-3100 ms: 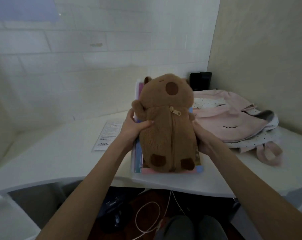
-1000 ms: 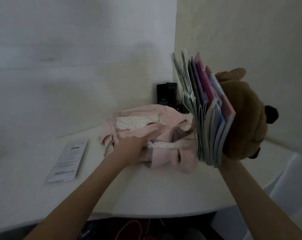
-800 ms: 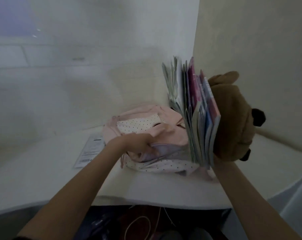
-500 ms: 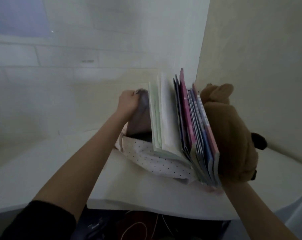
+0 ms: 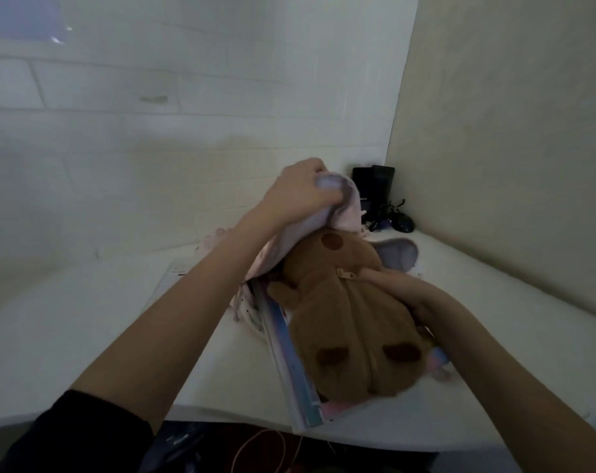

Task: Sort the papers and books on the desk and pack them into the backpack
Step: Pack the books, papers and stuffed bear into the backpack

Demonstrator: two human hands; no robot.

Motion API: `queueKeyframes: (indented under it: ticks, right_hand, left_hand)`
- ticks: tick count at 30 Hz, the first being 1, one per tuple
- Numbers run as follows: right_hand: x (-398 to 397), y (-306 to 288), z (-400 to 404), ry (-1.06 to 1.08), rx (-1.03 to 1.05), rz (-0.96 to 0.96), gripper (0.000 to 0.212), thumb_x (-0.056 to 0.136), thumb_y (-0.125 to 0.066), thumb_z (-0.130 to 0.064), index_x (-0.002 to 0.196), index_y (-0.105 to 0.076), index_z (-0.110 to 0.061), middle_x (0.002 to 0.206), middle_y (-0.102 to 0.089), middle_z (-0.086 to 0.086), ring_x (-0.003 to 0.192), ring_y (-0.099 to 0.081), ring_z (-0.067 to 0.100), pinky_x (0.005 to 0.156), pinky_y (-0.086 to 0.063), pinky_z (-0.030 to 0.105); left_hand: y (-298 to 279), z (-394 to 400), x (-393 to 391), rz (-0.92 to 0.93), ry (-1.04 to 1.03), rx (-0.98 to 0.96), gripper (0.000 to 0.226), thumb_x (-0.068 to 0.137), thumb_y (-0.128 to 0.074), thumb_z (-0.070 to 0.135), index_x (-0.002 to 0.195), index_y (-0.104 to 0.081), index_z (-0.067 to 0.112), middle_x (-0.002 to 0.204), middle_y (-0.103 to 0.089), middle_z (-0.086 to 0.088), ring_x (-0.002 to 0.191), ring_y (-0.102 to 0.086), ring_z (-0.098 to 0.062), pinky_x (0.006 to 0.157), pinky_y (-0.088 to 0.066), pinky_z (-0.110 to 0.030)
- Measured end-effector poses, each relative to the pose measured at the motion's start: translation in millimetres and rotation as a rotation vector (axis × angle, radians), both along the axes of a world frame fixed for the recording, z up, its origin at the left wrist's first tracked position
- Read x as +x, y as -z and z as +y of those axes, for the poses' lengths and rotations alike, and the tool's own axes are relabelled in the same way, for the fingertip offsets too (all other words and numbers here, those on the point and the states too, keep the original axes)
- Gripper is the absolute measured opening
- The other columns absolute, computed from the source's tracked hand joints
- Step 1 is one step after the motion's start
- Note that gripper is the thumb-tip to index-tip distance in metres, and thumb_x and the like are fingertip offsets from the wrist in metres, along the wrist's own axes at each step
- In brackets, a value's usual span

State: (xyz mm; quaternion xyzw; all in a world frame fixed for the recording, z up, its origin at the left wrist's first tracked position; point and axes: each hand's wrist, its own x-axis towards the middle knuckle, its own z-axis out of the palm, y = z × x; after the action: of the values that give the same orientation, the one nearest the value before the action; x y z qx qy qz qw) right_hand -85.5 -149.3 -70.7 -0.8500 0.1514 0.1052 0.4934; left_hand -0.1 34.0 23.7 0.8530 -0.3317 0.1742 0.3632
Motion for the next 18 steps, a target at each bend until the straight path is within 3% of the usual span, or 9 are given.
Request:
queueKeyframes:
  ticks: [3,6,9,12,15,17,18]
  right_hand:
    - [11.1,1.2,0.3,-0.036,-0.028,-0.030,0.067,0.080,-0.062,-0.056,0.134,-0.047,-0.019,0.126,-0.057,0.010,0.107,-0.060,0.026,0.096,-0.049,0.040]
    - [25.4,-13.0,14.9,-0.085,-0.082,-0.121,0.061,0.084,-0.063,-0.048,0.135,-0.048,-0.019,0.123,-0.057,0.003,0.102,-0.058,0.018,0.084,-0.047,0.027]
    - [39.0,-22.3,27.5,-0.153,-0.123,-0.181,0.059,0.083,-0.064,-0.045,0.135,-0.048,-0.021,0.123,-0.057,-0.002,0.099,-0.056,0.012,0.079,-0.043,0.020]
    - [44.0,-28.2,35.6,-0.179,-0.142,-0.158,0.056,0.085,-0.064,-0.043,0.133,-0.049,-0.020,0.119,-0.056,-0.002,0.097,-0.055,0.012,0.076,-0.043,0.019]
    - [59.8,-22.2,33.6,-0.177,-0.168,-0.108,0.065,0.084,-0.063,-0.048,0.137,-0.046,-0.016,0.132,-0.054,0.005,0.104,-0.055,0.017,0.083,-0.044,0.023]
    - [63.7,-19.2,33.3,-0.159,-0.148,-0.070,0.075,0.081,-0.064,-0.051,0.141,-0.041,-0.014,0.135,-0.051,0.008,0.110,-0.054,0.021,0.090,-0.044,0.027]
    - [66.4,-19.2,33.6,-0.139,-0.084,-0.062,0.077,0.080,-0.066,-0.051,0.141,-0.039,-0.013,0.135,-0.050,0.008,0.111,-0.054,0.022,0.092,-0.045,0.030]
  left_hand:
    - [-2.1,-8.0,-10.9,-0.155,0.112,0.209,0.034,0.085,-0.066,0.034,0.062,-0.042,0.025,0.065,-0.046,0.006,0.071,-0.051,-0.018,0.058,-0.030,-0.030]
    - [-3.2,-23.8,-14.8,-0.389,0.038,0.306,0.018,0.094,-0.051,0.029,0.082,-0.052,0.016,0.083,-0.060,-0.007,0.085,-0.058,-0.030,0.067,-0.037,-0.033]
    - [-10.0,-27.1,-10.6,-0.471,-0.106,0.334,0.021,0.098,-0.043,0.028,0.103,-0.058,0.014,0.104,-0.064,-0.012,0.097,-0.059,-0.032,0.070,-0.035,-0.033]
    - [-17.7,-18.0,9.7,-0.358,-0.098,0.104,0.018,0.097,-0.043,0.021,0.095,-0.056,0.009,0.091,-0.063,-0.013,0.088,-0.060,-0.033,0.069,-0.039,-0.034]
    - [-28.7,-14.8,6.6,-0.166,-0.011,-0.068,0.027,0.101,-0.039,0.016,0.074,-0.044,0.013,0.072,-0.049,-0.002,0.076,-0.051,-0.023,0.064,-0.030,-0.026]
    - [-36.8,-19.5,-5.6,-0.068,0.017,-0.143,0.034,0.102,-0.035,0.012,0.068,-0.042,0.016,0.069,-0.044,0.002,0.070,-0.044,-0.014,0.061,-0.031,-0.021]
    - [-37.0,-20.4,-5.5,-0.056,0.040,-0.093,0.036,0.101,-0.034,0.010,0.067,-0.042,0.017,0.070,-0.045,0.002,0.070,-0.043,-0.012,0.064,-0.032,-0.021]
